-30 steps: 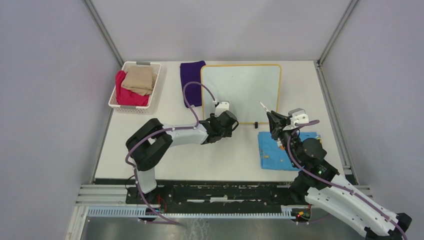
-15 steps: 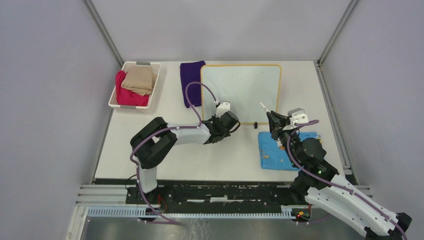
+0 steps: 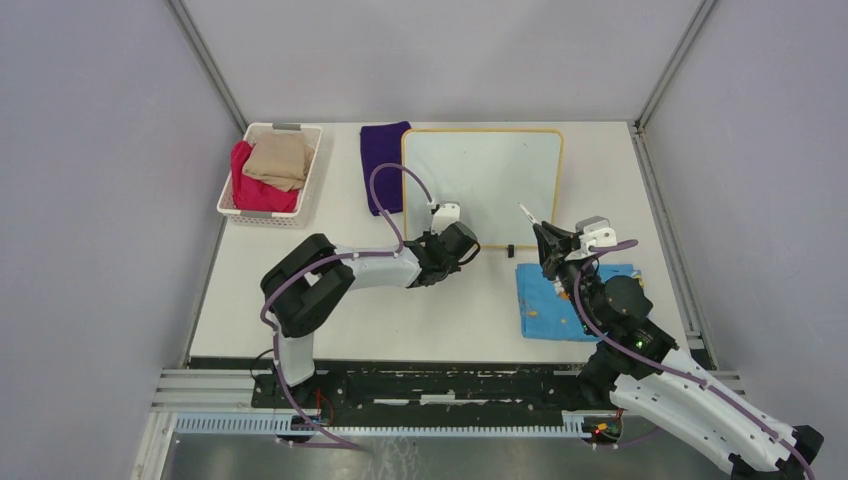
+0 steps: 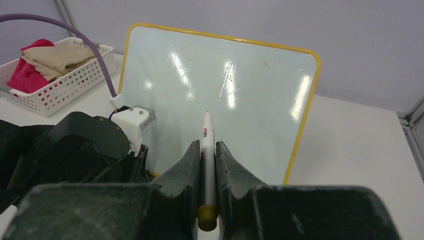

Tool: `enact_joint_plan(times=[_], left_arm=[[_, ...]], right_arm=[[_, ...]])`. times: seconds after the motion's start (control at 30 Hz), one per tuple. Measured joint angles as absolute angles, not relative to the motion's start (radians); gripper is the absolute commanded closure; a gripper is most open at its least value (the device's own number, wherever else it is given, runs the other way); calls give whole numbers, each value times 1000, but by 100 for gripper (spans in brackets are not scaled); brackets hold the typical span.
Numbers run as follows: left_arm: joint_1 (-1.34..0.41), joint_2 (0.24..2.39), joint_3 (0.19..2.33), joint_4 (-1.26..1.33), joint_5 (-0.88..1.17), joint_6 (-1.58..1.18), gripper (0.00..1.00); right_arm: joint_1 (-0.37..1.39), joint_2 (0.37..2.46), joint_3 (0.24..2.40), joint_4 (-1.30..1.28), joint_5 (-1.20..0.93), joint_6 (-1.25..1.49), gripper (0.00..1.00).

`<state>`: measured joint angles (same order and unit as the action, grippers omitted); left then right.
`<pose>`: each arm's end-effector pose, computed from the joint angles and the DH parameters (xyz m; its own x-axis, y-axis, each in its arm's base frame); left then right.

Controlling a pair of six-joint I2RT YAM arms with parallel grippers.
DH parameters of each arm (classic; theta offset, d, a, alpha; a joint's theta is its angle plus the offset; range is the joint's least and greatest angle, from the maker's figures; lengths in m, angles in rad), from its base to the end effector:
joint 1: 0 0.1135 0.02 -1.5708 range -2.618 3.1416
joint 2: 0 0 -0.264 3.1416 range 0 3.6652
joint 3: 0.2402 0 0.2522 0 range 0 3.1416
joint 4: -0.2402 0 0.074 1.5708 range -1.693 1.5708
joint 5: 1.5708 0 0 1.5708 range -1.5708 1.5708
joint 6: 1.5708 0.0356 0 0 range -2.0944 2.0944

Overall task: Write a sentence on the whiteboard
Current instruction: Move the whiteboard stand to the center of the board.

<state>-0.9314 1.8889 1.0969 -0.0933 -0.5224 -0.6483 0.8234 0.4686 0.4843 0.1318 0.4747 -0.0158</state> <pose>0.2432 -0.2973 0.1509 -0.6743 0.0299 -0.7378 0.1252 0.9893 -0.0744 0.1023 0.0865 0.3121 0.1053 0.0930 -0.9901 -0.3434 0.9378 0.0515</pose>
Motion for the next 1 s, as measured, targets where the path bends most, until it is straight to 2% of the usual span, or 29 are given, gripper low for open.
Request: enact_joint_plan(times=[0.2, 0.57, 1.0], left_arm=[[-931, 1888, 1078, -67, -525, -655, 98], [-940, 1778, 920, -39, -558, -746, 98], [-1037, 1719, 884, -171, -653, -928, 98]], right_arm=[[823, 469, 484, 132, 475, -15, 100], [823, 469, 484, 132, 470, -12, 100], [823, 466, 482, 129, 444, 40, 100]])
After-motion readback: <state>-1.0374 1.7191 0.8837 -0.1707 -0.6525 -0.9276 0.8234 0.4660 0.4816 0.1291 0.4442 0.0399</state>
